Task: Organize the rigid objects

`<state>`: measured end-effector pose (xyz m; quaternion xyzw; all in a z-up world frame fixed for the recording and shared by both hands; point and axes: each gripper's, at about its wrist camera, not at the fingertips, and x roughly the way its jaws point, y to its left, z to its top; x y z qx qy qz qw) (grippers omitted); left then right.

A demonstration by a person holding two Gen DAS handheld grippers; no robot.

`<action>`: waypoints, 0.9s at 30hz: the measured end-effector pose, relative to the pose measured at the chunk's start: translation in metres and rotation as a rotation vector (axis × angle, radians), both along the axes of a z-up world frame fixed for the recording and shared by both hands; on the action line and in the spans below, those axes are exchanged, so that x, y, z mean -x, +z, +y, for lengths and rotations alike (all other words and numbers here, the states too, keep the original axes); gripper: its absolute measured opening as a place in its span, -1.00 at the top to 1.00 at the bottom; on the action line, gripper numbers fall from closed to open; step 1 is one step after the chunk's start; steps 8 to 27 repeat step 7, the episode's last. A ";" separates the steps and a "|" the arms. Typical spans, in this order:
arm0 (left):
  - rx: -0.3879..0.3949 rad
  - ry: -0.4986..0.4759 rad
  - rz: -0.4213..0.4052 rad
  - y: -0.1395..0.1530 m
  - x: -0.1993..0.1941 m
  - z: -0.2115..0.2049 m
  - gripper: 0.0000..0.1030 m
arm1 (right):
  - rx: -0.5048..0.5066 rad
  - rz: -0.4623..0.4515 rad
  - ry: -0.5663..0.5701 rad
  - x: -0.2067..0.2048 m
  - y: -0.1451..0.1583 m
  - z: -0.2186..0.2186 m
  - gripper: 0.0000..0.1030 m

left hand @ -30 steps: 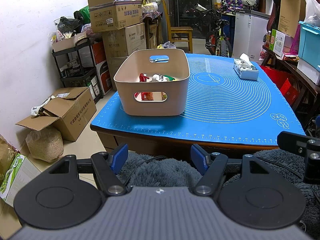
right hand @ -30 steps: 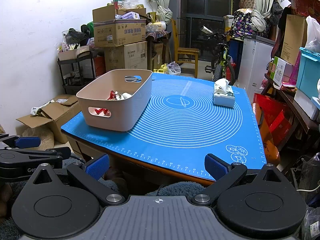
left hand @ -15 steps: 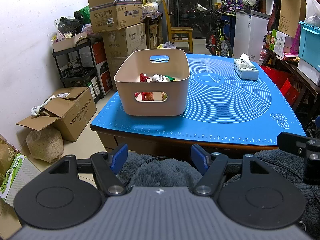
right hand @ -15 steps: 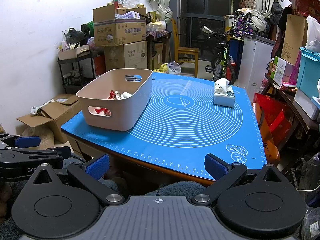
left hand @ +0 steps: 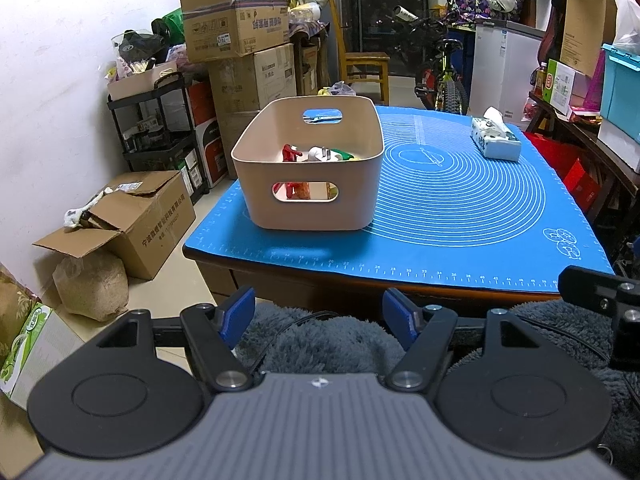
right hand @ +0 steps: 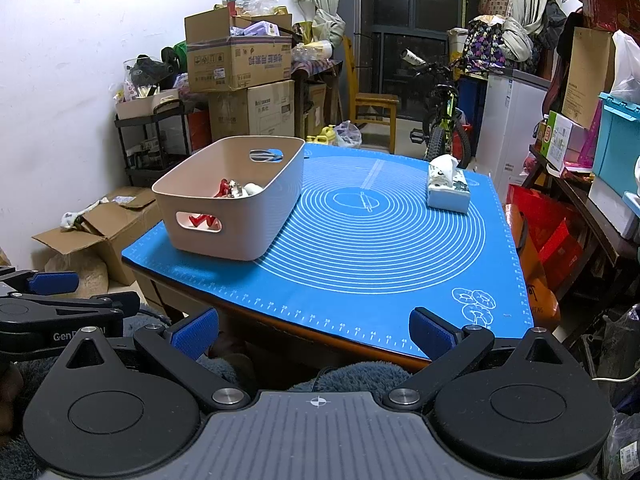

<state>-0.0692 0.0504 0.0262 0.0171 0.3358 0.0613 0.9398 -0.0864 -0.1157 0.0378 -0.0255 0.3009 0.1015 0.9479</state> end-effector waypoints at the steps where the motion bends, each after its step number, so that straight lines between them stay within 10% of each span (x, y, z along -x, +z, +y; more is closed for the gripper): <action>1: -0.001 -0.001 0.000 0.000 0.000 0.000 -0.40 | -0.001 0.000 -0.001 0.000 0.000 0.000 -0.96; 27: -0.006 0.002 0.002 -0.002 -0.001 -0.001 -0.40 | 0.001 0.000 0.000 0.000 0.001 -0.001 -0.96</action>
